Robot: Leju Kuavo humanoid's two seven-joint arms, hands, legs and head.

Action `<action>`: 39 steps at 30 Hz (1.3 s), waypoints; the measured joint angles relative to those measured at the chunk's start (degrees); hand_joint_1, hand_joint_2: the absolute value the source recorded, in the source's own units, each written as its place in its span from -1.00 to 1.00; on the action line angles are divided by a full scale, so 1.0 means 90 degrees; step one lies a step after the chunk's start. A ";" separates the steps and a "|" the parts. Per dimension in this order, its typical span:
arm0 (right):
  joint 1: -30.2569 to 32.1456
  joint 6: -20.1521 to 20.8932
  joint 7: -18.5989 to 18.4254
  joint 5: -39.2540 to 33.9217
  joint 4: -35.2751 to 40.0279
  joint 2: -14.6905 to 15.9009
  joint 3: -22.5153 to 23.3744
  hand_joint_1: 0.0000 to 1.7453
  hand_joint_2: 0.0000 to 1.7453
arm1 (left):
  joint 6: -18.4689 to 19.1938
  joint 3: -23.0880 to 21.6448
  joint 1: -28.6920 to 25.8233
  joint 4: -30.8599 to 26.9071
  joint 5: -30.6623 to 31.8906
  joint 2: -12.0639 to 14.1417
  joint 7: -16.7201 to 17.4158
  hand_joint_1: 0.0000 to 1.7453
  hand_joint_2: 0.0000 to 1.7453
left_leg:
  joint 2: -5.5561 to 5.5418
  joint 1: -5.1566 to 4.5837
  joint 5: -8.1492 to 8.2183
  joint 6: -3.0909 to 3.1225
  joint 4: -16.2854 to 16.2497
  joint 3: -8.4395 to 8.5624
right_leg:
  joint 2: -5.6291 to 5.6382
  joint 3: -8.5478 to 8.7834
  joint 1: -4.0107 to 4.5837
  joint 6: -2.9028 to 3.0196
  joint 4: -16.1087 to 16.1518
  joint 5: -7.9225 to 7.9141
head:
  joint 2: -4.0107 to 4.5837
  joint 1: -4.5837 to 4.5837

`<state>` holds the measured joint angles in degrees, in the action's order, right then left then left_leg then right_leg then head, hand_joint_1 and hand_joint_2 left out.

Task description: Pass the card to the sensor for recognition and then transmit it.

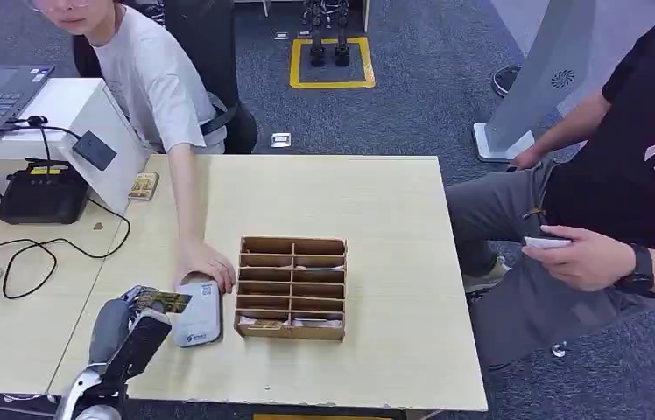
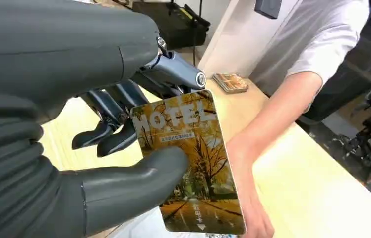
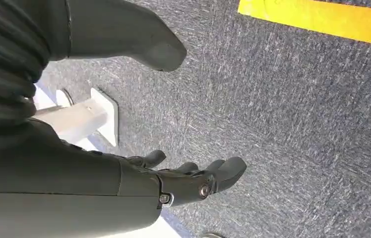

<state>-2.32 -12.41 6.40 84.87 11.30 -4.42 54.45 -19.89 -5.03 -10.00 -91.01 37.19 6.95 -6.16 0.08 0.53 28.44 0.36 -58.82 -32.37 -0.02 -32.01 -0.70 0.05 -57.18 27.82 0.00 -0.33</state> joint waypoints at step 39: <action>-0.0007 0.0053 -0.0041 0.0121 0.0000 -0.0029 0.0000 -1.00 1.00 | -0.0747 -0.0553 0.0629 0.1989 0.1797 -0.0250 0.0747 1.00 1.00 | -0.0003 -0.0001 0.0000 0.0000 0.0002 0.0017 | -0.0006 0.0023 -0.0001 0.0001 -0.0001 0.0001 | 0.0000 0.0002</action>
<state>-2.38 -11.93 6.03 85.96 11.30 -4.68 54.45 -26.62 -10.01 -4.34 -73.11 53.36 4.70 0.56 0.05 0.52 28.44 0.36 -58.80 -32.21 -0.08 -31.80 -0.71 0.06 -57.18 27.82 0.00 -0.31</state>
